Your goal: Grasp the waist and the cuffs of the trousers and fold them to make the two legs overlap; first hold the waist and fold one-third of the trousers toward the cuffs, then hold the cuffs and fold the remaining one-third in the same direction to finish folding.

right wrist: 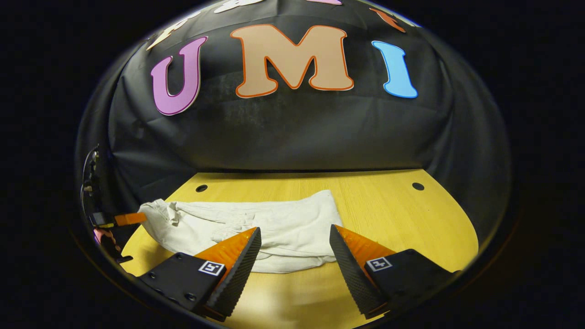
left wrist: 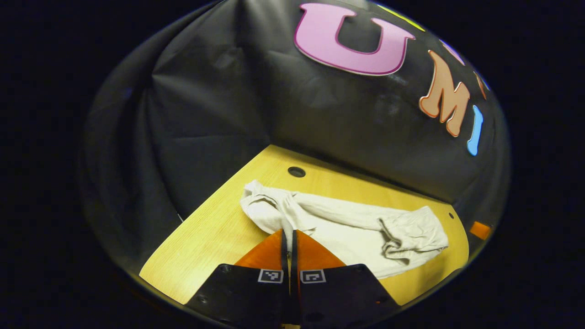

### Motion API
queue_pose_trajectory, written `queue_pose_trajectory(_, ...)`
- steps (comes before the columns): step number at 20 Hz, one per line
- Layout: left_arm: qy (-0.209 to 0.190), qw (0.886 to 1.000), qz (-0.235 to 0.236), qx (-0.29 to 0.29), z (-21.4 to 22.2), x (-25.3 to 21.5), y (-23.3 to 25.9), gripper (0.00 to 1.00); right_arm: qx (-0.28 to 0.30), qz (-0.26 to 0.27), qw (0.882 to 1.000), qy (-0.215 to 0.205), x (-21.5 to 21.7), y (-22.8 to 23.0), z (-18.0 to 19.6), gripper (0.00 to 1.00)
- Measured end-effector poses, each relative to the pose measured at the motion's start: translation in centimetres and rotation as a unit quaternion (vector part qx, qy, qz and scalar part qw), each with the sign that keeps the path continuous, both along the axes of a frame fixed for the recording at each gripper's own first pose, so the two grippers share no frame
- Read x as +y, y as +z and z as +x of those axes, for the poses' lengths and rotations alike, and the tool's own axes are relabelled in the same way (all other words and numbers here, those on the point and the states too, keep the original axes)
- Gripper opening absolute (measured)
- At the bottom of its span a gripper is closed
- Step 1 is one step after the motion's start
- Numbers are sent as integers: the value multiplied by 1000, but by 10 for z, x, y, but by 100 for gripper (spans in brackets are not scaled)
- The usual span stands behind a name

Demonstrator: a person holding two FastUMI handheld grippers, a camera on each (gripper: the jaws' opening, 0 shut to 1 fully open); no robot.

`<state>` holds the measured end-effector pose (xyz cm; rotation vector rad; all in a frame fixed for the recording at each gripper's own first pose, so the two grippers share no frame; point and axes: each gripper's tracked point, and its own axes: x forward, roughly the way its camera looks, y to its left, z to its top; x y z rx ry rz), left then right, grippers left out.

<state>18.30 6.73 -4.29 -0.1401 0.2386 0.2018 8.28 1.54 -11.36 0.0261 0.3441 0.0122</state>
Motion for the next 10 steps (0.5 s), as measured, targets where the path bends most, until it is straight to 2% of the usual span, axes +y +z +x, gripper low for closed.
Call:
queue_pose_trajectory(2, -15, 1000, 1, -14, 7, -26, 17, 0, -3, 0, 1000, 4, -9, 3, -6, 97)
queue_pose_trajectory(3, -22, 1000, 3, -22, 13, -39, 24, 0, -4, 1, 1000, 6, -14, 5, -9, 92)
queue_pose_trajectory(7, -60, 997, 10, -45, 32, -100, 52, 0, -7, 9, 1000, 11, -39, 11, -12, 92)
queue_pose_trajectory(8, -71, 996, 13, -50, 34, -117, 58, 0, -7, 9, 1000, 11, -47, 12, -14, 97)
queue_pose_trajectory(10, -94, 994, 17, -57, 44, -152, 68, 0, -9, 8, 1000, 8, -63, 15, -16, 97)
